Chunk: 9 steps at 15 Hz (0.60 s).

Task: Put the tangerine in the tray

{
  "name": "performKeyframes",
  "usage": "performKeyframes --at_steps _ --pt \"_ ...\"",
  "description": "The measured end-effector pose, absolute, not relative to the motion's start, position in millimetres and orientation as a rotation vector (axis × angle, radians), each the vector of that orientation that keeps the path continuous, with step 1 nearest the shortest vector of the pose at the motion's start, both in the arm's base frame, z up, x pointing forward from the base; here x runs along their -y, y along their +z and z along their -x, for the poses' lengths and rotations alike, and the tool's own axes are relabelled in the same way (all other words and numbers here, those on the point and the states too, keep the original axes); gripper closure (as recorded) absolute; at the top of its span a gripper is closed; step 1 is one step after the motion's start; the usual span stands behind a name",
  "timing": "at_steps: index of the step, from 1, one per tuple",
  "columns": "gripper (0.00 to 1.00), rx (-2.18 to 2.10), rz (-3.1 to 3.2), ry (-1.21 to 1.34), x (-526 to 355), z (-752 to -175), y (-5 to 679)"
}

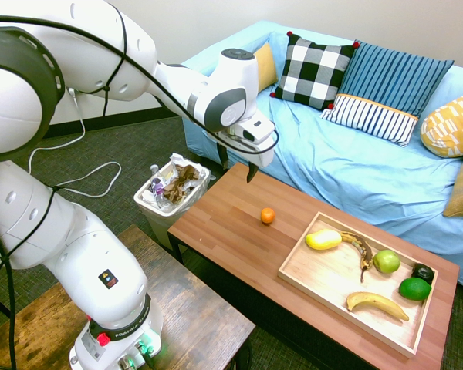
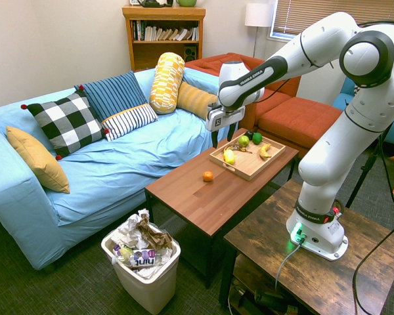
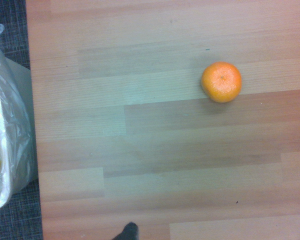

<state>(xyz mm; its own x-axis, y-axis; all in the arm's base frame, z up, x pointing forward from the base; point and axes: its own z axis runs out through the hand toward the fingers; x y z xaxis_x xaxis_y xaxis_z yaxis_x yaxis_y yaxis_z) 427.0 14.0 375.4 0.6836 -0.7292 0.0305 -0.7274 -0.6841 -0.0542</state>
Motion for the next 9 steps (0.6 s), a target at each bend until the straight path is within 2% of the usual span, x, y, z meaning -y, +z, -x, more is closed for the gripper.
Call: performKeyframes --at_steps 4,9 --pt "0.0 -1.236 2.84 -0.087 -13.8 -433.8 365.4" --pt "0.0 -1.357 2.829 -0.061 -4.4 -466.9 306.1"
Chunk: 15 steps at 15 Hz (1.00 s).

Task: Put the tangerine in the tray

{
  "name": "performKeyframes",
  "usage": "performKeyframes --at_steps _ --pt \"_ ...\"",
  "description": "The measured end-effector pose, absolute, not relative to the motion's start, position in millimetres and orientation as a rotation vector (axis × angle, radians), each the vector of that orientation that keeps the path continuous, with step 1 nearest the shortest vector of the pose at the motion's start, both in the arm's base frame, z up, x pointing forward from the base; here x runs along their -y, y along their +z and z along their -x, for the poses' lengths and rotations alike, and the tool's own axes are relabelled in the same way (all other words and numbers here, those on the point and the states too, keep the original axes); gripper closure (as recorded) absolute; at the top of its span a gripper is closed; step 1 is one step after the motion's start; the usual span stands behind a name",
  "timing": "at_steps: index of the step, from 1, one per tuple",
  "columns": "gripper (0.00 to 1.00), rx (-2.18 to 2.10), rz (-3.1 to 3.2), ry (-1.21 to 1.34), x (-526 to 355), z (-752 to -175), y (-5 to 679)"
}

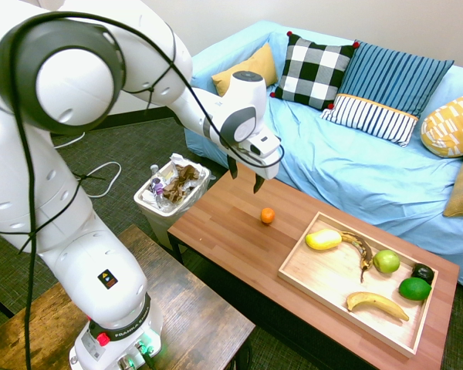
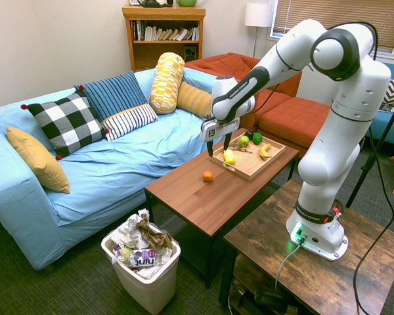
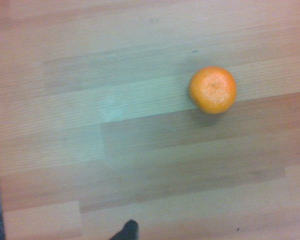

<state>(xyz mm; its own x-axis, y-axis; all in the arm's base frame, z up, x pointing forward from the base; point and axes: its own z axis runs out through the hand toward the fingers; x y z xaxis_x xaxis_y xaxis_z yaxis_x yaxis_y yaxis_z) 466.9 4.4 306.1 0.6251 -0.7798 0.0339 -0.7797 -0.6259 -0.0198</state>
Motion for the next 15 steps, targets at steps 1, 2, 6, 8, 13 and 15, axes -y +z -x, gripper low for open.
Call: performKeyframes --at_steps 1,2,6,8,13,15 --pt "0.0 -1.374 2.827 -0.05 2.7 -475.9 290.6" --pt "0.0 -1.395 2.82 -0.035 10.3 -484.7 274.1" --pt "0.0 -1.435 2.811 0.018 20.6 -515.1 212.1" --pt "0.0 -1.438 2.814 0.053 14.2 -525.9 185.8" --pt "0.0 -1.475 2.821 0.091 10.9 -550.1 134.5" --pt "0.0 -1.498 2.813 0.096 14.6 -558.5 121.1"
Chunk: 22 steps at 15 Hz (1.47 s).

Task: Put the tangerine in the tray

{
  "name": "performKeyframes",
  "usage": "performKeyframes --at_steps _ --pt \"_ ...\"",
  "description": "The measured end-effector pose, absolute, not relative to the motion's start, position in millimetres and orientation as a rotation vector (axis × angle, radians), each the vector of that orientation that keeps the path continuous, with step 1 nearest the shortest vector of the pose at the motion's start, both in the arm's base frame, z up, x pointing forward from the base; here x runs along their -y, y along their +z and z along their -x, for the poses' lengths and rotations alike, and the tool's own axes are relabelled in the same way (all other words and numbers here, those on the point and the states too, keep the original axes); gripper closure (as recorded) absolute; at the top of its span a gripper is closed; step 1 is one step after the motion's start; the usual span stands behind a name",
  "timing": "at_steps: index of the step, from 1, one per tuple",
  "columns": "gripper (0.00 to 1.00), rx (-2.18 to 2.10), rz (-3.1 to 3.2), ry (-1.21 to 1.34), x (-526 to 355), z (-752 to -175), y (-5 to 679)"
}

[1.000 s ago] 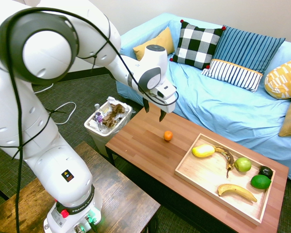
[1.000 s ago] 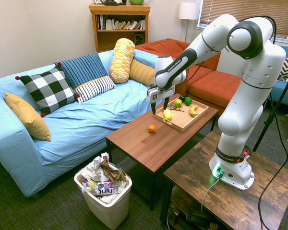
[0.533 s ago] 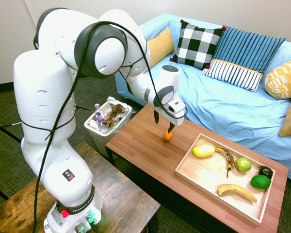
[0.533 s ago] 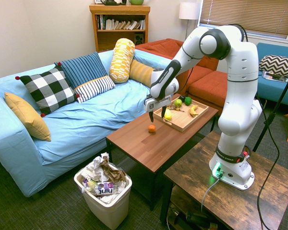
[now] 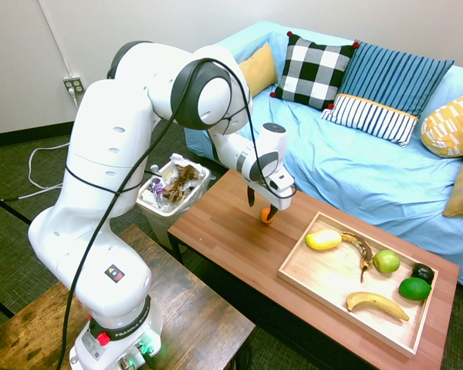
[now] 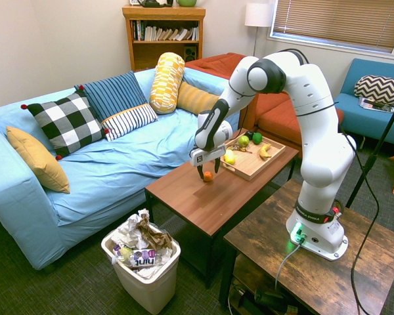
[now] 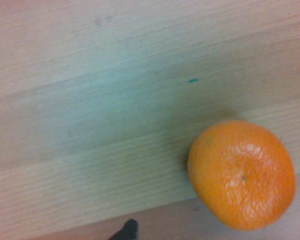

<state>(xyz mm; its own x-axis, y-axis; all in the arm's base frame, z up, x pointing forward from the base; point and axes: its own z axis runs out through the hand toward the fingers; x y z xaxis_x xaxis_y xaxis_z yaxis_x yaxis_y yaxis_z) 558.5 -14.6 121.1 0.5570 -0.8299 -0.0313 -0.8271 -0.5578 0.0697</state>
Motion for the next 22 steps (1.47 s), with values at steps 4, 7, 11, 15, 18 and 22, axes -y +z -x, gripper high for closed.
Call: performKeyframes --at_steps 4,7,11,15,18,22 --pt "1.0 1.486 -2.716 -0.089 17.7 -573.5 105.1" --pt "1.0 1.51 -2.701 -0.096 22.1 -577.1 95.5" --pt "1.0 1.528 -2.688 -0.1 28.0 -576.2 93.6" --pt "1.0 1.522 -2.693 -0.1 28.9 -576.2 93.7" --pt "1.0 1.517 -2.703 -0.098 27.2 -577.3 95.7" --pt "1.0 1.546 -2.726 -0.037 36.4 -583.9 129.1"
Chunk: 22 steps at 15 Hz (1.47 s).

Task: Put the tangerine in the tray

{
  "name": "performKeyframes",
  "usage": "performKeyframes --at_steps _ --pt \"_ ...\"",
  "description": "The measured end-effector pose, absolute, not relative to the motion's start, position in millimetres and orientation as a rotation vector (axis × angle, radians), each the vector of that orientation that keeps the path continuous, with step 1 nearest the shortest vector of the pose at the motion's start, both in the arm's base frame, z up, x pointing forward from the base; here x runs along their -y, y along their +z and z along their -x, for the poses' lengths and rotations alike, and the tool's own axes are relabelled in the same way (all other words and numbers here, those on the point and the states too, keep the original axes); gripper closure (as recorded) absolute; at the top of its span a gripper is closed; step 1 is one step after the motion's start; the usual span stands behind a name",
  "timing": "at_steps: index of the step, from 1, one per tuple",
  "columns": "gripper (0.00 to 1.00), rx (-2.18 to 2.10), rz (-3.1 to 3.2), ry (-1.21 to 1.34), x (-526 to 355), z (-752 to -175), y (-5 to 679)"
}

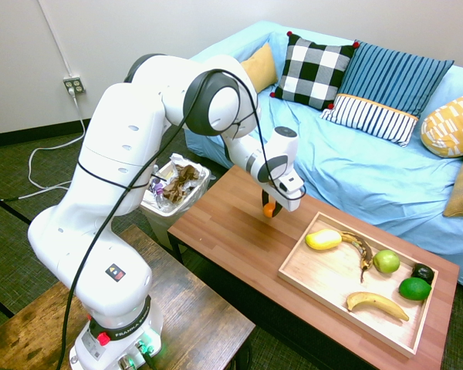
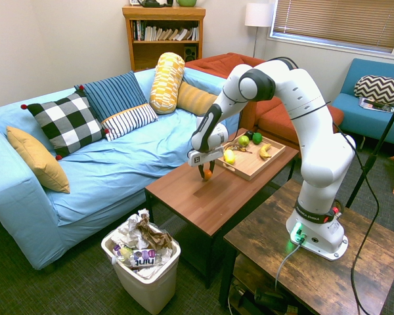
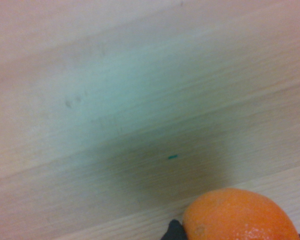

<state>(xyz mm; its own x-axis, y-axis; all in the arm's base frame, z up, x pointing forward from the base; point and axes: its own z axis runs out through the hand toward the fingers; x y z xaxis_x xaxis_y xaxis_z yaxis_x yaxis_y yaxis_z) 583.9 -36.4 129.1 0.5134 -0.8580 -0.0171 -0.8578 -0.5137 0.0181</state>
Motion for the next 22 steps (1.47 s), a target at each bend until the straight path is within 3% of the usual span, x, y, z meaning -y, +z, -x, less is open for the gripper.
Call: performKeyframes --at_steps 5,9,13,21,22 --pt "1.0 1.709 -2.666 0.061 129.3 -568.3 205.2" --pt "1.0 1.898 -2.539 0.098 239.6 -535.7 223.5" --pt "1.0 2.03 -2.407 0.056 311.6 -506.0 191.6" --pt "1.0 2.063 -2.362 -0.026 325.2 -520.3 106.0" --pt "0.0 2.066 -2.364 -0.029 326.1 -521.0 102.6"
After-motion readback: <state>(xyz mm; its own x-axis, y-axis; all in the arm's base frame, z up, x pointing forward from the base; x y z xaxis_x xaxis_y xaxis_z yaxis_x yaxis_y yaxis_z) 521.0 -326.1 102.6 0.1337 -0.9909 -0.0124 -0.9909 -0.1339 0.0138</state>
